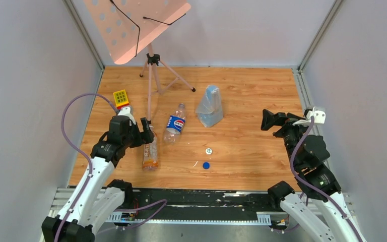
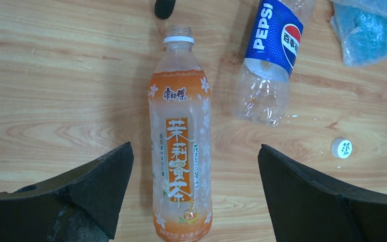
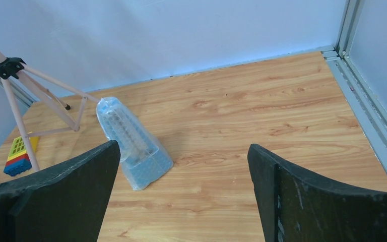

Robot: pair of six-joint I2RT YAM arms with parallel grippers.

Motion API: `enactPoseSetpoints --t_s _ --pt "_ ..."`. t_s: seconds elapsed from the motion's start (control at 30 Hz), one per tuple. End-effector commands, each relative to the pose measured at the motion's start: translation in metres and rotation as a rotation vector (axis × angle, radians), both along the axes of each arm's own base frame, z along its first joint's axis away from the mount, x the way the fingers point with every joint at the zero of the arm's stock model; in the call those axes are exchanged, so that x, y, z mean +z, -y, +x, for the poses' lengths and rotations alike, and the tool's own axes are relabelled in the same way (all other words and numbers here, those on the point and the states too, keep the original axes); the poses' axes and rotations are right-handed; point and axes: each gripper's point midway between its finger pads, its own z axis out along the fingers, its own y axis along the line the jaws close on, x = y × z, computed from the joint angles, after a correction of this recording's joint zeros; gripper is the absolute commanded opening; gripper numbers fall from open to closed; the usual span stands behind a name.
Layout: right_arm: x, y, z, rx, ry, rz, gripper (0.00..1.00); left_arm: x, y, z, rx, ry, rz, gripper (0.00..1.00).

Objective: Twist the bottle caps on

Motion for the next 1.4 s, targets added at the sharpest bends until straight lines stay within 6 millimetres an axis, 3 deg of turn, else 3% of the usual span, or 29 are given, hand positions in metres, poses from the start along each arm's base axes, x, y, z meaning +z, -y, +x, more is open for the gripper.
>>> enactPoseSetpoints --t_s 0.0,0.27,0.57,0.87,1.03,1.17,1.37 --pt "-0.001 0.004 -0.001 -0.02 0.001 -0.006 1.0 0.001 0.004 0.003 0.015 -0.001 -0.027 1.0" --pt "0.002 0.002 -0.002 0.0 0.008 -0.002 1.0 -0.034 0.006 -0.005 0.006 -0.173 -0.008 1.0" --pt "0.005 0.002 -0.006 0.011 0.023 0.002 1.0 -0.088 0.012 -0.009 0.039 -0.363 -0.015 0.99" --pt "0.002 -0.006 -0.003 0.04 0.006 -0.011 1.0 -0.105 0.018 -0.01 0.034 -0.369 -0.044 0.78" --pt "-0.002 -0.014 0.0 0.079 -0.009 -0.021 1.0 -0.1 0.017 -0.013 0.026 -0.339 -0.051 0.62" --pt "-0.005 -0.024 0.002 0.125 -0.027 -0.034 1.0 -0.081 0.029 -0.015 -0.025 -0.287 -0.112 0.55" --pt "-0.008 -0.053 0.009 0.249 -0.083 -0.041 1.0 -0.023 0.054 -0.016 -0.168 -0.072 -0.227 0.55"
